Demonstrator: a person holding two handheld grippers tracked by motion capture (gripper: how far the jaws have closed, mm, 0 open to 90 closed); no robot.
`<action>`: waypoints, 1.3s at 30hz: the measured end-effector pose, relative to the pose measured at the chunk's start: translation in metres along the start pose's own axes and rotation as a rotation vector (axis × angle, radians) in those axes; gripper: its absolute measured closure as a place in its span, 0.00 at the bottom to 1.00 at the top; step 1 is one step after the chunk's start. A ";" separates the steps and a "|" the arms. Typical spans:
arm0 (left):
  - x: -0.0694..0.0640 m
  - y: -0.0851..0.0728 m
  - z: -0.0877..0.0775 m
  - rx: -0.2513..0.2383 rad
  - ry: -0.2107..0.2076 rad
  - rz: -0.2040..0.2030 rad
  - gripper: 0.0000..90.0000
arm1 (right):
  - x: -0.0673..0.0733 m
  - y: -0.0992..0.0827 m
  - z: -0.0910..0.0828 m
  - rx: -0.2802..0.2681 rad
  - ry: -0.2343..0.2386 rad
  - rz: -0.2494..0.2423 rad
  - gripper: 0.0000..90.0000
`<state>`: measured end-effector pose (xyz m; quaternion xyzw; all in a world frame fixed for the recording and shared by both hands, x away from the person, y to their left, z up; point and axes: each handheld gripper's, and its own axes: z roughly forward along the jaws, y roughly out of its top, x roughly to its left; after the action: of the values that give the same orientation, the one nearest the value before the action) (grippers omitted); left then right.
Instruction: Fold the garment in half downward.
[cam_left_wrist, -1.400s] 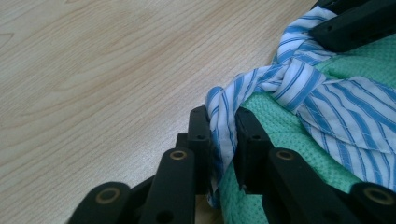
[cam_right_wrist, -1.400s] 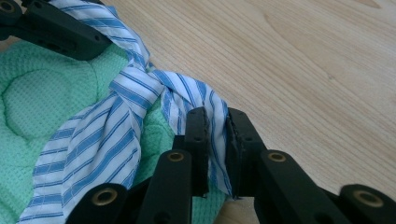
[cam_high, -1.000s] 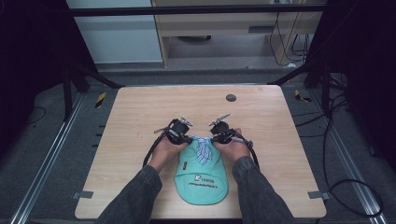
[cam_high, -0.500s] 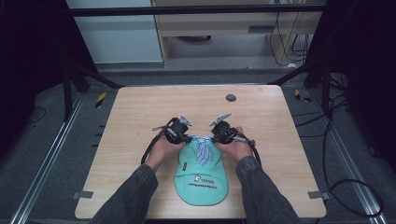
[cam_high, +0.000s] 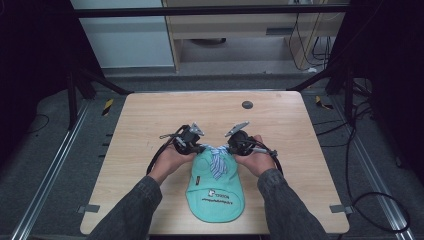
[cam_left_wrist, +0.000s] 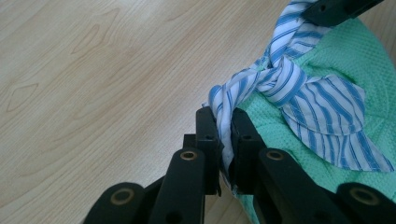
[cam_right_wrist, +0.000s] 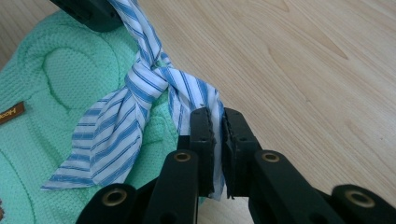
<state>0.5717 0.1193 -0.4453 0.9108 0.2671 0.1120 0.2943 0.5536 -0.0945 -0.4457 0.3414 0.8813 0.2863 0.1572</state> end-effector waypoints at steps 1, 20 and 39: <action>-0.001 0.000 0.000 -0.001 0.000 0.003 0.93 | 0.000 0.000 -0.001 -0.001 -0.001 -0.005 0.93; 0.004 0.013 -0.020 -0.031 -0.027 0.027 0.92 | -0.003 0.009 -0.027 -0.042 -0.017 -0.040 0.94; 0.012 0.027 -0.037 -0.052 0.008 0.033 0.92 | -0.003 0.028 -0.039 -0.059 -0.045 -0.059 0.94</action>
<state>0.5798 0.1257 -0.3992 0.9066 0.2500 0.1273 0.3151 0.5515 -0.0951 -0.3975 0.3168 0.8785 0.2996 0.1954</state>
